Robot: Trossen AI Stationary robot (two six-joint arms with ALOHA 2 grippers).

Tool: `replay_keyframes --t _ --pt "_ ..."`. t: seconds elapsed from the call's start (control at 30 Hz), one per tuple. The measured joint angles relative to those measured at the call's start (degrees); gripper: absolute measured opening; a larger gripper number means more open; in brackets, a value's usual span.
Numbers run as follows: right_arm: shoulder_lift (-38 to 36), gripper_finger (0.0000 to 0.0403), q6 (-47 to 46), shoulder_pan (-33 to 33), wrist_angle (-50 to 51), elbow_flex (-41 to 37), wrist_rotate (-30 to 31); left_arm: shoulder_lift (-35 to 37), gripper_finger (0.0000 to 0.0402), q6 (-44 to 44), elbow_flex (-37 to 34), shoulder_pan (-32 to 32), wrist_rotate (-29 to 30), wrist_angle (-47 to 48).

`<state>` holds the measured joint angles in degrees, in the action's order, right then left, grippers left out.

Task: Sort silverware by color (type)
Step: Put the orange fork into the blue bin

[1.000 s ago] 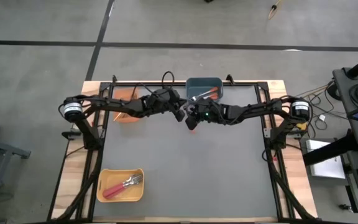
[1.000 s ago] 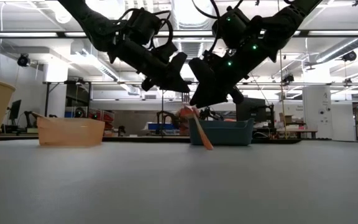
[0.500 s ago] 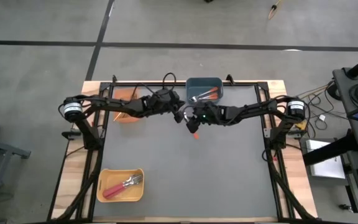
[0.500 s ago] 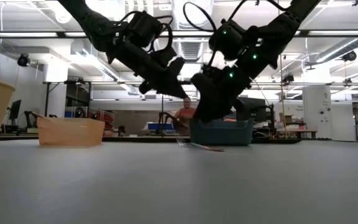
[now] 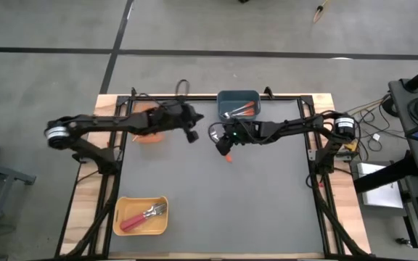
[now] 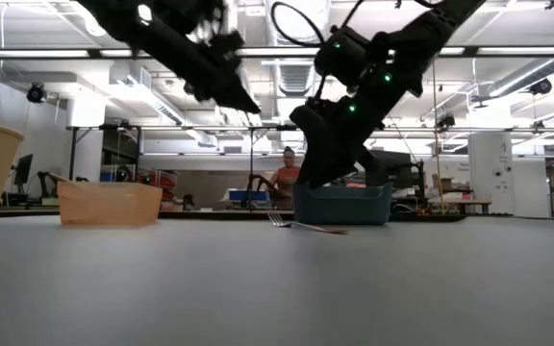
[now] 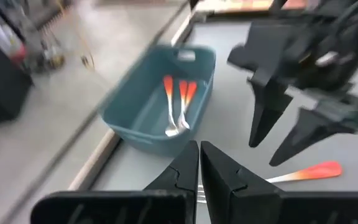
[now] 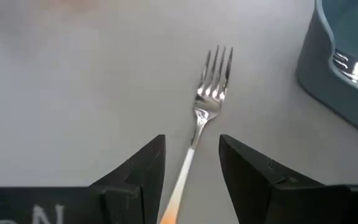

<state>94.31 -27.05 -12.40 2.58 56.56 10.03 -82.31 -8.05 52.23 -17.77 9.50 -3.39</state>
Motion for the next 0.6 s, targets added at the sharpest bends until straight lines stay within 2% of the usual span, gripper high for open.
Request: replay_keyframes --t 0.1,0.33,0.5,0.6 --pt "1.3 0.0136 -0.89 0.0 5.89 3.53 0.0 7.0 0.0 -5.61 -2.67 -0.01 -1.33 -0.07" --pt "9.62 0.014 -1.72 0.0 18.5 15.25 0.0 23.03 0.0 -16.44 -8.66 -0.01 -12.27 -1.57" --pt "15.33 0.0161 -3.01 -0.11 31.3 24.75 0.03 31.87 0.0 -19.65 -12.73 -0.12 -12.35 -1.21" --pt "18.32 0.0174 -2.98 -0.11 35.64 28.7 0.01 35.93 0.0 -19.98 -14.39 -0.12 -11.74 -1.4"
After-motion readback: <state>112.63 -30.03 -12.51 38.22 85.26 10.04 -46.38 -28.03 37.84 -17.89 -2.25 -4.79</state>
